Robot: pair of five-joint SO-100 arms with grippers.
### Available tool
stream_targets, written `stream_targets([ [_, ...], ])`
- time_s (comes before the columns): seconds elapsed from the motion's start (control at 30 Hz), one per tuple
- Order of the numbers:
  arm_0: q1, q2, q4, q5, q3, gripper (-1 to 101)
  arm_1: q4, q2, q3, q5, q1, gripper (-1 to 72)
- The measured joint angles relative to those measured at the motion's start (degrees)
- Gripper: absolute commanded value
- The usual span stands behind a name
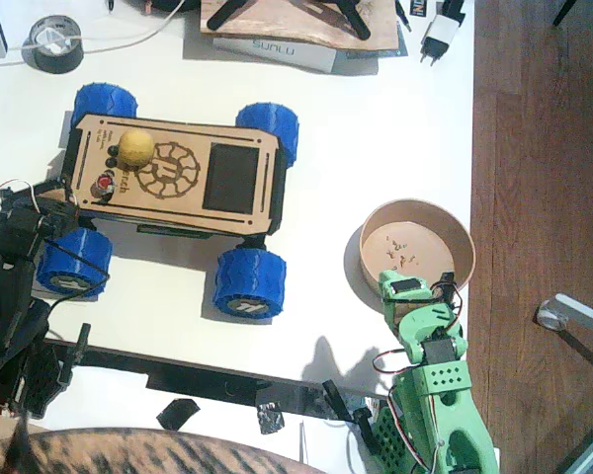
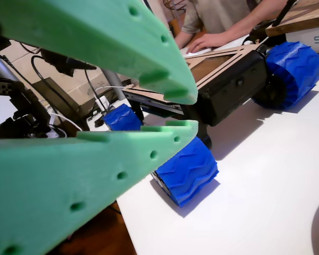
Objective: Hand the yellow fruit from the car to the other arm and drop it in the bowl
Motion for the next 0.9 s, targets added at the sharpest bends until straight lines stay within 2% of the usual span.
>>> stream_targets([
  [0.27, 0.0, -7.5, -5.0, 0.0, -2.5, 34, 0.0, 0.0, 0.0, -0.4, 0.0, 0.1],
  [0.67, 0.0, -28.9, -3.4, 0.0, -19.5, 34, 0.0, 0.0, 0.0, -0.4, 0.0, 0.1],
  [0.9, 3.2, -33.8, -9.9, -0.1, -20.1, 35, 0.0, 0.0, 0.0, -0.4, 0.0, 0.1],
])
